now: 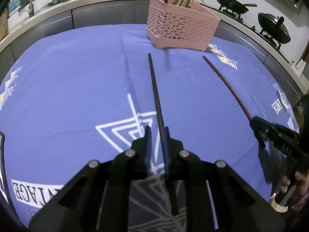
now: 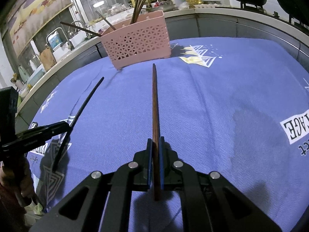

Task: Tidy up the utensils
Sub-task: 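Raise both chopsticks into the pink basket and open both tools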

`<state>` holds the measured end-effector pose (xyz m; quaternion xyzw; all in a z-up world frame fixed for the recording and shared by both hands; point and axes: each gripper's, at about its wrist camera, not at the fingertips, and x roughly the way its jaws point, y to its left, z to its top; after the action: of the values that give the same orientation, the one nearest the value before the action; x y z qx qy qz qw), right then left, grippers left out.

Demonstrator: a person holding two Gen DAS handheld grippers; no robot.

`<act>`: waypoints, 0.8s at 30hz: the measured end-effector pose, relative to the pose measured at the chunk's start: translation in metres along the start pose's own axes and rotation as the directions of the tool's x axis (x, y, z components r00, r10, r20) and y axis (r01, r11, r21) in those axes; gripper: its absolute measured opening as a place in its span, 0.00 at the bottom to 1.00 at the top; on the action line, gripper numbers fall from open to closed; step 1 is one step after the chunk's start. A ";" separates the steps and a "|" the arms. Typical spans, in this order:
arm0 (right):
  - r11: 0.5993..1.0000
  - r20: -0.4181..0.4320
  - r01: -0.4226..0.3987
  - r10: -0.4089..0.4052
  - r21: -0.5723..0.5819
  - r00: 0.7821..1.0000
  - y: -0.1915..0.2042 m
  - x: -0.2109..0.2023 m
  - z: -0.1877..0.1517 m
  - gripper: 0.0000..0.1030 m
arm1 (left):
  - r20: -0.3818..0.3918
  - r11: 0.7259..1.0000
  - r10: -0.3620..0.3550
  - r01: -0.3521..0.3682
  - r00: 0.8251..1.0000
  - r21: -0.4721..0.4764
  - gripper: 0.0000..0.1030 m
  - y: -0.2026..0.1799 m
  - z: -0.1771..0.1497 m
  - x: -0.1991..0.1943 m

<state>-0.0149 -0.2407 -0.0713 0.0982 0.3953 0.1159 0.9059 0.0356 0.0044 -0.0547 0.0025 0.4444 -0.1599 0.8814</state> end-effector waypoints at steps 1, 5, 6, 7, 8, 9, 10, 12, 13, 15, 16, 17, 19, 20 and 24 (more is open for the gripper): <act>1.000 -0.005 0.001 -0.001 -0.008 1.000 0.001 0.002 0.002 0.07 | -0.001 1.000 0.012 -0.012 1.000 0.009 0.17 -0.001 0.002 0.001; 1.000 -0.038 -0.006 0.005 -0.022 0.999 0.001 0.011 0.015 0.08 | -0.008 0.999 0.029 -0.029 1.000 0.027 0.18 -0.001 0.018 0.010; 0.999 -0.056 -0.021 0.020 -0.024 0.998 0.002 0.016 0.022 0.08 | -0.010 0.999 0.034 -0.033 0.999 0.035 0.18 -0.002 0.026 0.015; 0.999 -0.067 -0.030 0.028 -0.024 0.997 0.001 0.020 0.027 0.08 | -0.010 0.998 0.037 -0.036 0.999 0.044 0.18 -0.002 0.031 0.018; 0.999 -0.078 -0.035 0.033 -0.026 0.996 0.001 0.025 0.033 0.08 | -0.013 0.997 0.043 -0.042 0.999 0.060 0.18 -0.004 0.039 0.024; 0.999 -0.087 -0.038 0.035 -0.032 0.996 0.001 0.030 0.040 0.08 | -0.017 0.996 0.055 -0.053 0.998 0.078 0.18 -0.005 0.047 0.030; 0.998 -0.098 -0.036 0.031 -0.044 0.995 0.002 0.037 0.050 0.08 | -0.022 0.994 0.063 -0.061 0.998 0.088 0.18 -0.006 0.053 0.035; 0.997 -0.112 -0.029 0.021 -0.065 0.994 0.004 0.051 0.068 0.08 | -0.037 0.993 0.073 -0.069 0.997 0.101 0.18 -0.005 0.064 0.047; 0.997 -0.118 -0.025 0.017 -0.067 0.993 0.004 0.056 0.074 0.08 | -0.030 0.992 0.075 -0.072 0.997 0.103 0.18 -0.005 0.070 0.051; 0.998 -0.142 -0.030 0.021 -0.061 0.990 0.005 0.068 0.089 0.08 | -0.030 0.990 0.083 -0.079 0.996 0.114 0.18 -0.005 0.080 0.058; 0.997 -0.157 -0.035 0.025 -0.063 0.987 0.006 0.075 0.098 0.08 | -0.032 0.990 0.084 -0.080 0.996 0.117 0.18 -0.004 0.084 0.060; 0.997 -0.164 -0.035 0.023 -0.071 0.986 0.007 0.081 0.105 0.08 | -0.032 0.989 0.085 -0.080 0.996 0.120 0.18 -0.005 0.086 0.062; 0.996 -0.171 -0.023 0.008 -0.086 0.985 0.009 0.092 0.118 0.08 | -0.024 0.989 0.084 -0.080 0.996 0.128 0.18 -0.008 0.091 0.065; 0.996 -0.176 -0.021 0.006 -0.087 0.984 0.010 0.097 0.125 0.08 | -0.017 0.988 0.085 -0.082 0.996 0.134 0.18 -0.008 0.093 0.068; 0.996 -0.181 -0.023 0.007 -0.090 0.983 0.009 0.112 0.144 0.08 | -0.012 0.991 0.047 -0.046 0.999 0.124 0.07 -0.008 0.101 0.074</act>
<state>0.1643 -0.2126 -0.0500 0.0486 0.4695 0.1491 0.8689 0.1533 -0.0387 -0.0504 0.0686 0.4402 -0.1665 0.8797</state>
